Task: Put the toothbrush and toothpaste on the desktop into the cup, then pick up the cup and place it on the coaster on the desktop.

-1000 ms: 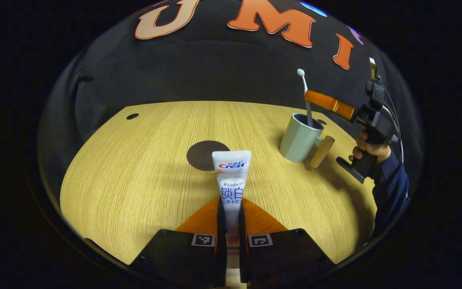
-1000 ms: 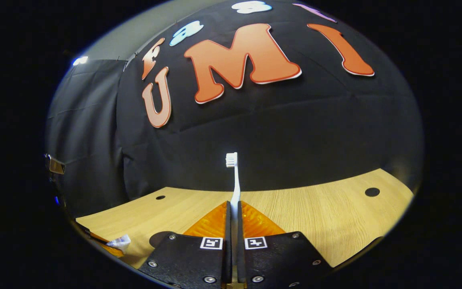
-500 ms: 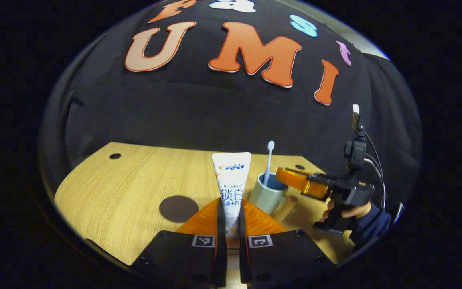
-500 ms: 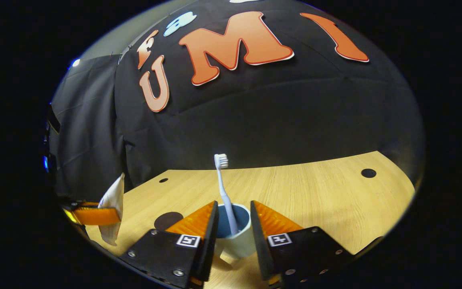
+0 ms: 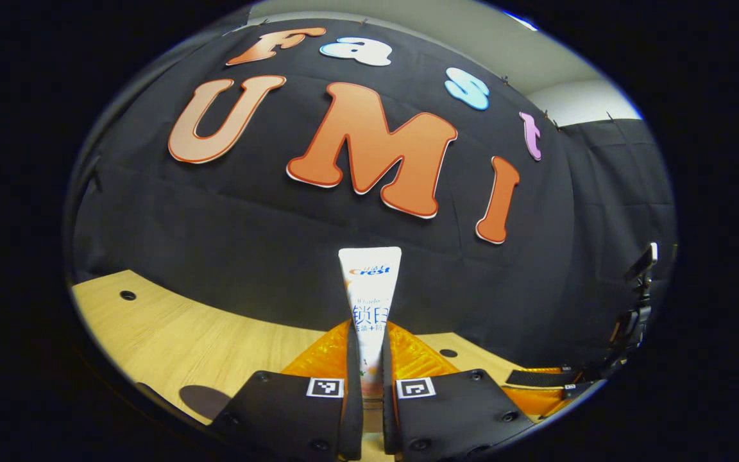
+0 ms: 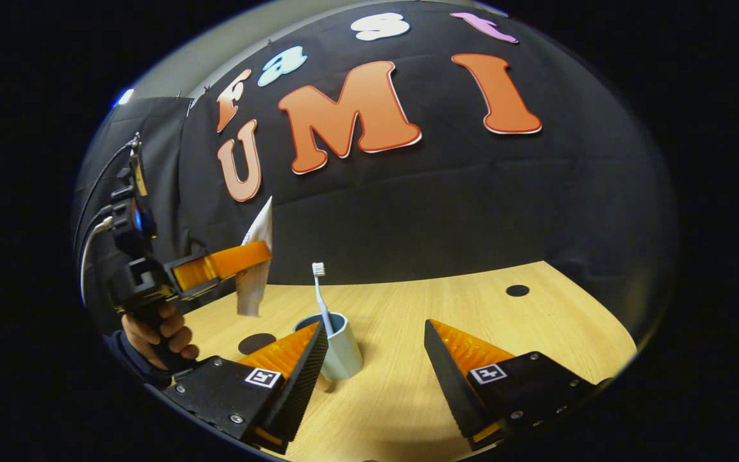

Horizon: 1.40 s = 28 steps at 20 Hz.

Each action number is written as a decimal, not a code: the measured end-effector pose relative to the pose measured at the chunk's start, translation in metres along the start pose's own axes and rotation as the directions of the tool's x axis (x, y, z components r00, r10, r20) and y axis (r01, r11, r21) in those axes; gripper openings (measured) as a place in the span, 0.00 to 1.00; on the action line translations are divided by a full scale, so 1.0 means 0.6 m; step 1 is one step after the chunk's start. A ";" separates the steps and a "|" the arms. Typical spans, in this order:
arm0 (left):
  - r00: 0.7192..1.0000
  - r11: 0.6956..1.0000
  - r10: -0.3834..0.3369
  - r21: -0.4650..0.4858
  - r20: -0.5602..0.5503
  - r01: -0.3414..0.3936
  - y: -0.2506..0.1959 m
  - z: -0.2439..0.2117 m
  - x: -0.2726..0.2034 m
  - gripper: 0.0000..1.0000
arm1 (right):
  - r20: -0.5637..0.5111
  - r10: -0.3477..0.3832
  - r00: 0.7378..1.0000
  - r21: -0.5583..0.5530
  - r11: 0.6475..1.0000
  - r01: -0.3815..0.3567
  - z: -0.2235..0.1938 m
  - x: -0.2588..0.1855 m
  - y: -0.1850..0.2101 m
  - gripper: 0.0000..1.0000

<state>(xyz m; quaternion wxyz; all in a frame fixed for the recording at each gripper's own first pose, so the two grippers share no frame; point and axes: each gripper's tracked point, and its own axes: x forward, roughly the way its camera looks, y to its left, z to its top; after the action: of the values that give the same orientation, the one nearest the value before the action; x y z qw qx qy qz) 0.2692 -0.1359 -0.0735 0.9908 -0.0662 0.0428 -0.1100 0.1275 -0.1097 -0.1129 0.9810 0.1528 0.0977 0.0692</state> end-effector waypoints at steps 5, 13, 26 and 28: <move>0.999 1.000 -0.025 -0.018 0.040 0.026 -0.017 -0.028 0.058 0.17 | 0.027 -0.021 0.999 0.036 0.999 0.020 0.017 -0.032 -0.023 0.94; 0.998 0.996 -0.009 0.084 -0.055 0.013 -0.011 -0.136 0.087 0.21 | 0.000 0.003 1.000 0.023 1.000 -0.003 -0.006 -0.029 -0.010 0.95; 0.997 0.982 -0.070 0.174 -0.032 0.075 -0.036 -0.044 -0.033 0.92 | -0.091 0.038 0.995 0.017 0.999 -0.037 -0.025 -0.032 0.059 0.94; 0.998 0.983 -0.047 0.172 -0.052 0.055 -0.021 -0.029 -0.071 0.96 | -0.118 0.045 0.992 0.012 0.999 -0.044 -0.025 -0.027 0.083 0.95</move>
<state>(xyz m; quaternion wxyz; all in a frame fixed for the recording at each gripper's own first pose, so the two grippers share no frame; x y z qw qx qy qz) 0.2236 -0.1408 -0.0856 0.9883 0.0220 0.0550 -0.1403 0.1031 -0.0609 -0.1084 0.9710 0.1551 0.1524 0.0996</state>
